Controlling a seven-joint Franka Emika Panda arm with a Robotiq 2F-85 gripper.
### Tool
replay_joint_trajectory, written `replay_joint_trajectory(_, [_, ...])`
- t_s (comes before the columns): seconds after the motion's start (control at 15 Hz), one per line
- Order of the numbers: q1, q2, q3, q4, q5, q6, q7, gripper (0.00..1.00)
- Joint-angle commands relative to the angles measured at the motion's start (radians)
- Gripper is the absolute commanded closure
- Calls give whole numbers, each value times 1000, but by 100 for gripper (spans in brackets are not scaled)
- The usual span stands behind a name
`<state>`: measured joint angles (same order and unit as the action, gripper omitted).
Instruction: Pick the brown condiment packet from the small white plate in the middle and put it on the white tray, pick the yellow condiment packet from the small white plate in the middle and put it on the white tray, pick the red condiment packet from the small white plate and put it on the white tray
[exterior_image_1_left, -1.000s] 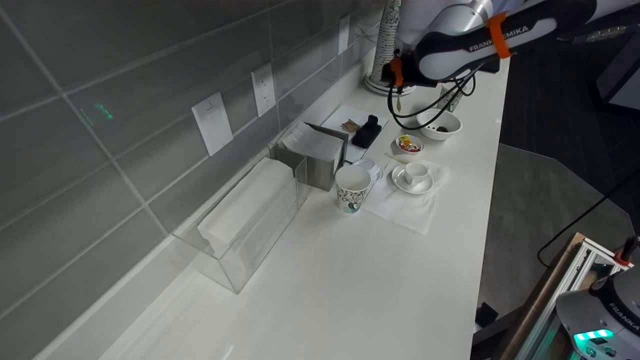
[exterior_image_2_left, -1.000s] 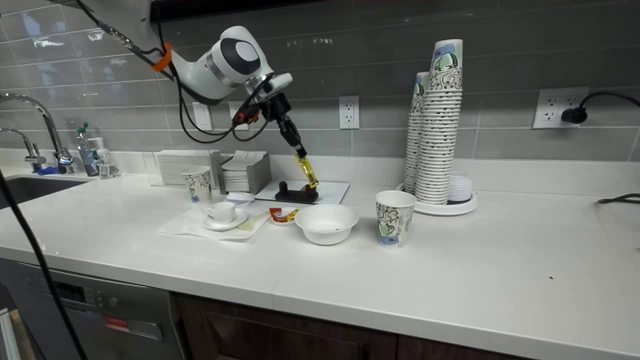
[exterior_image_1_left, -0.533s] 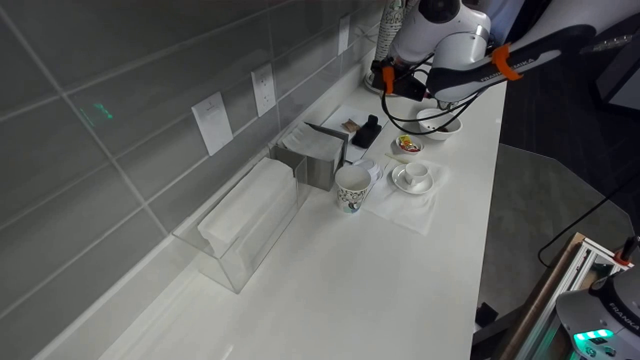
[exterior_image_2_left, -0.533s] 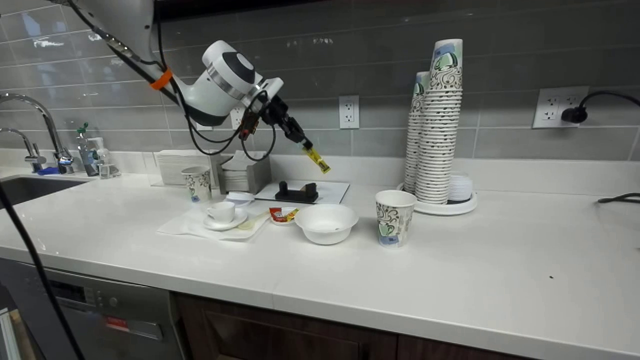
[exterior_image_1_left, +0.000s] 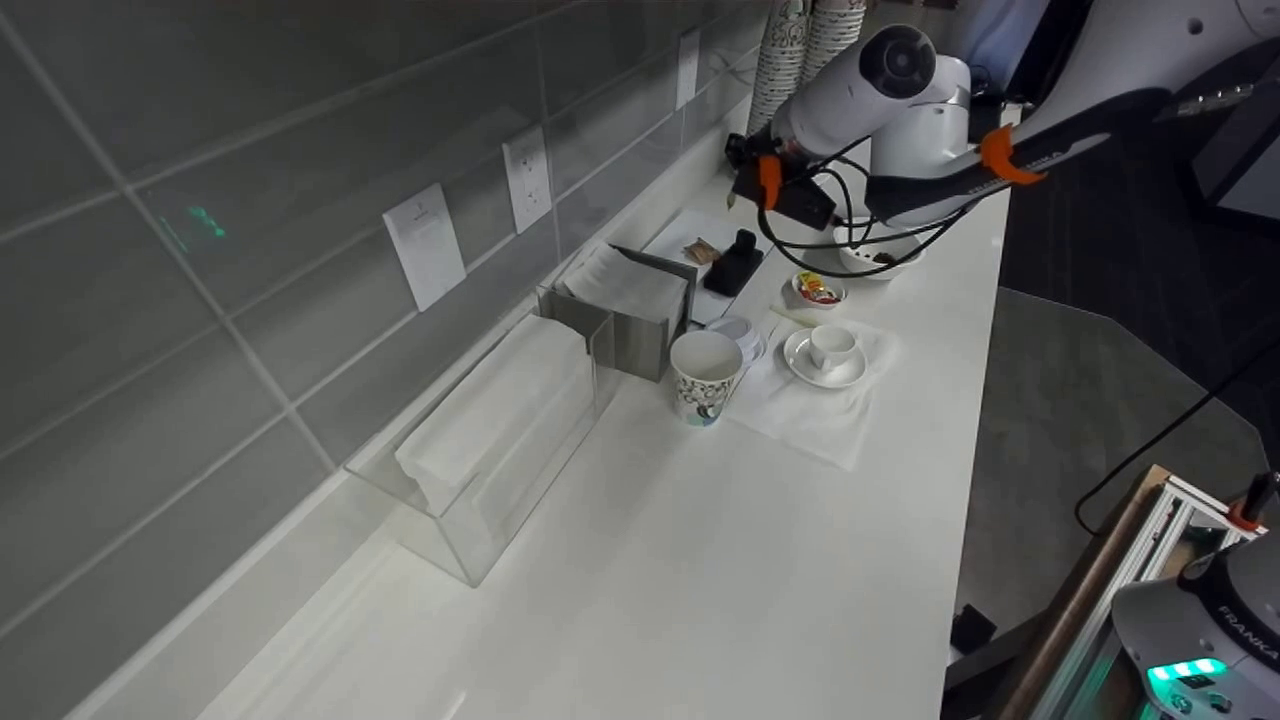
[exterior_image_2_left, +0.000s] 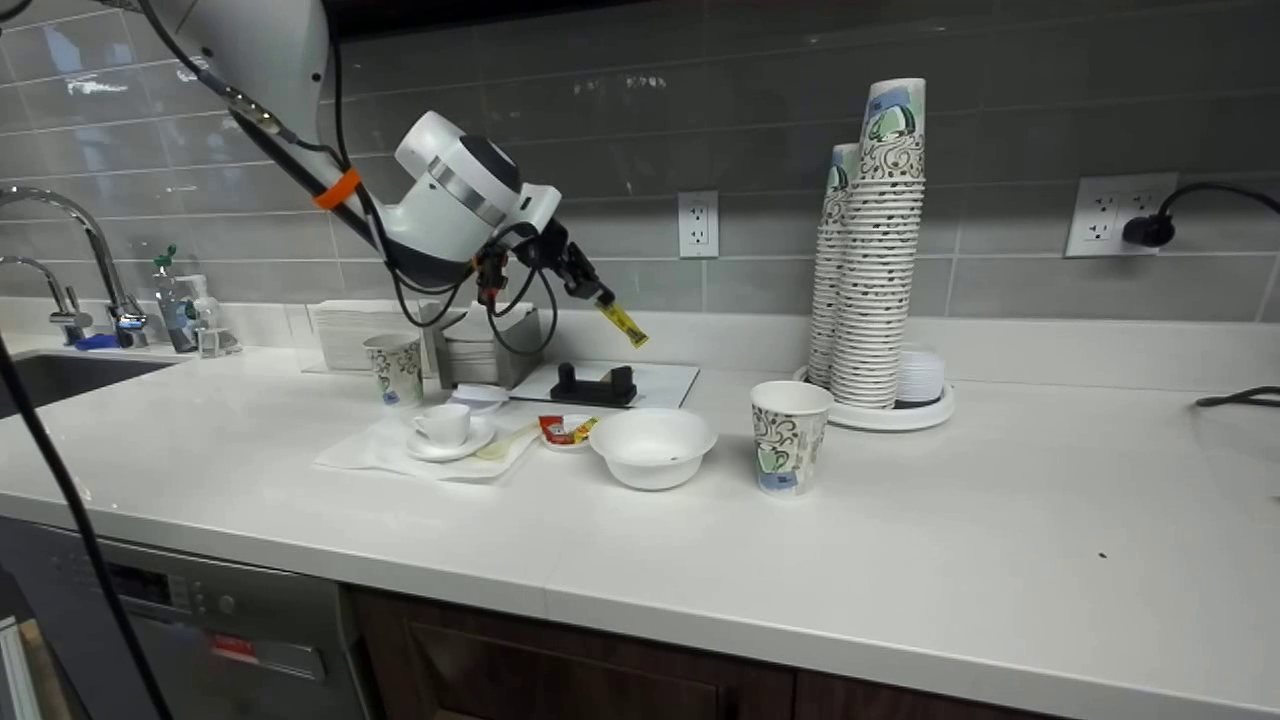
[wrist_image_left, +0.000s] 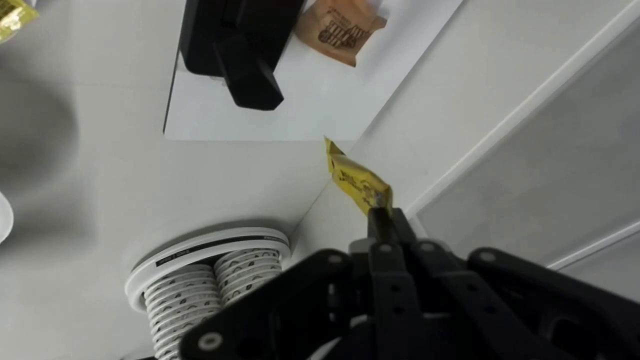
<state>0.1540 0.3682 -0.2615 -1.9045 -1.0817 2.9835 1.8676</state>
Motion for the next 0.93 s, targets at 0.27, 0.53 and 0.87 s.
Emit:
replay_joint_trajectory(0.27, [81, 76, -134, 74, -183, 145, 248, 91])
replay_joint_trajectory(0.53, [130, 107, -192, 103, -247, 134, 326, 54])
replay_joint_trajectory(0.87, [115, 66, -120, -26, -147, 61, 146, 19])
